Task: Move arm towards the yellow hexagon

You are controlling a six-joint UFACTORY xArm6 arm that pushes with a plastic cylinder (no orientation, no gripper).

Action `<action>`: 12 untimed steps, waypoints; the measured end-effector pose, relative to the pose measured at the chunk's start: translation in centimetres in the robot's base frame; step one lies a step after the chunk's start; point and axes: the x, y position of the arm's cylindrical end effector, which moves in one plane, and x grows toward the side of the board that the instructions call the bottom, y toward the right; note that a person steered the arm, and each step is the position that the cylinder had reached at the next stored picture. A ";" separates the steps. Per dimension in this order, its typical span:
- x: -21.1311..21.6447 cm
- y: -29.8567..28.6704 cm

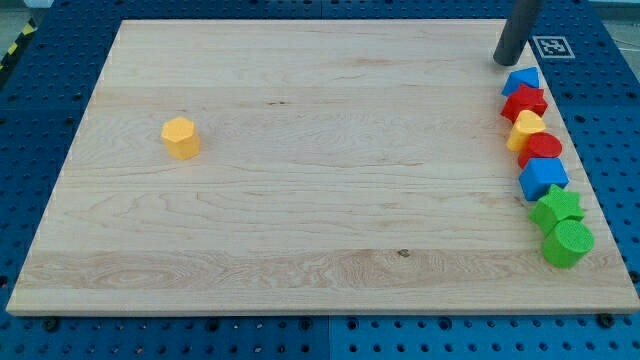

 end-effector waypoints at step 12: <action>12.6 -22.8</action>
